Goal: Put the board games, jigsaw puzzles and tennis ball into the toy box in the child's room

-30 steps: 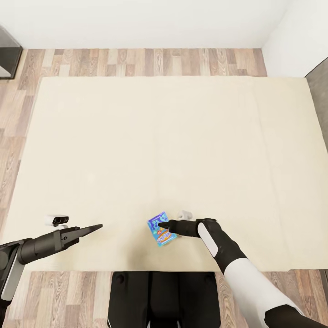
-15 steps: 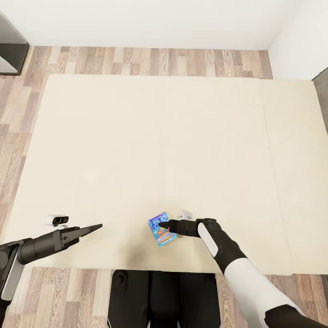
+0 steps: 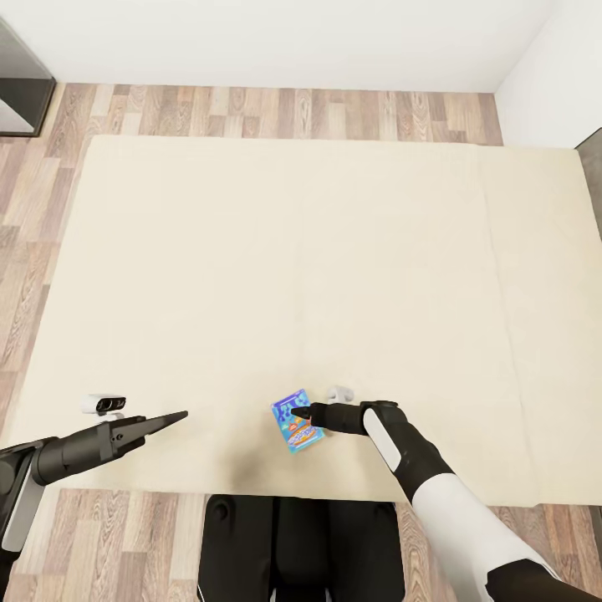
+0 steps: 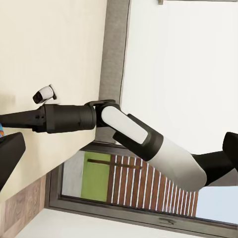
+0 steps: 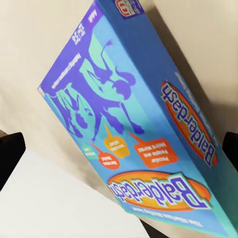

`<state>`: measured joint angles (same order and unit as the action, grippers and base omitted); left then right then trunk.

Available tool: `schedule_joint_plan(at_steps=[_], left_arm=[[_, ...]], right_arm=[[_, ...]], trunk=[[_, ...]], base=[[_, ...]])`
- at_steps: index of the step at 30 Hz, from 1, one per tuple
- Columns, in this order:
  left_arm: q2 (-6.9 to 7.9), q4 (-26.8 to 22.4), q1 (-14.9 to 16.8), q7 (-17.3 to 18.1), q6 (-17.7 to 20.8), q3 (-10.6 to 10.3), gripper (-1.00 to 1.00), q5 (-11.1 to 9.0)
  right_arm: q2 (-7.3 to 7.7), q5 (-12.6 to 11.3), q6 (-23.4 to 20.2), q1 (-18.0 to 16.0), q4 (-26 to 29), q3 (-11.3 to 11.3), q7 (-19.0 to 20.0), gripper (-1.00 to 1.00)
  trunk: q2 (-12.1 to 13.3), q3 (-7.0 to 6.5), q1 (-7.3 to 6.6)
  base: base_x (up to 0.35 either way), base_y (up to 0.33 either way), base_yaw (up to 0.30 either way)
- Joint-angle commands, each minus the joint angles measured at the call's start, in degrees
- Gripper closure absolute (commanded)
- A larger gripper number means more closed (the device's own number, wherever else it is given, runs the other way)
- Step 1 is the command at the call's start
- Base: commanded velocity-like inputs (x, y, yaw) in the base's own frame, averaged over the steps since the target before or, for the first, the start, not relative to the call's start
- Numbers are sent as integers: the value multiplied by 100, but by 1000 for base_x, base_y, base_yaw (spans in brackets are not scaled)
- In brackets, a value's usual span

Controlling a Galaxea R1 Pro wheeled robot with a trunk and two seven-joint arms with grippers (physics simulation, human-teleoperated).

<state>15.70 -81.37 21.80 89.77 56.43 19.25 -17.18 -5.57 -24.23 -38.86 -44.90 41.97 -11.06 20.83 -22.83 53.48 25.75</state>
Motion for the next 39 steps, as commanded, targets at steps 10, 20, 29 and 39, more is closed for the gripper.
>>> schedule_joint_plan(at_steps=[10,20,29,39], left_arm=[[3,-1,1,23,61,0,-100,4],[3,-1,1,23,61,0,-100,4],[3,-1,2,23,61,0,-100,12],[11,5,0,23,60,0,-100,13]], right_arm=[[3,-2,-25,-1,12,33,9,-100],[3,-7,-29,-1,-13,49,9,-100],[9,-66,-63,-2,-60,64,-22,-100],[20,-104,-70,6,-92,78,12,-100]], trunk=[[-9,6,3],[-9,6,3],[-9,6,3],[-9,6,3]], base=[[0,23,0],[0,49,0],[0,16,0],[0,0,0]])
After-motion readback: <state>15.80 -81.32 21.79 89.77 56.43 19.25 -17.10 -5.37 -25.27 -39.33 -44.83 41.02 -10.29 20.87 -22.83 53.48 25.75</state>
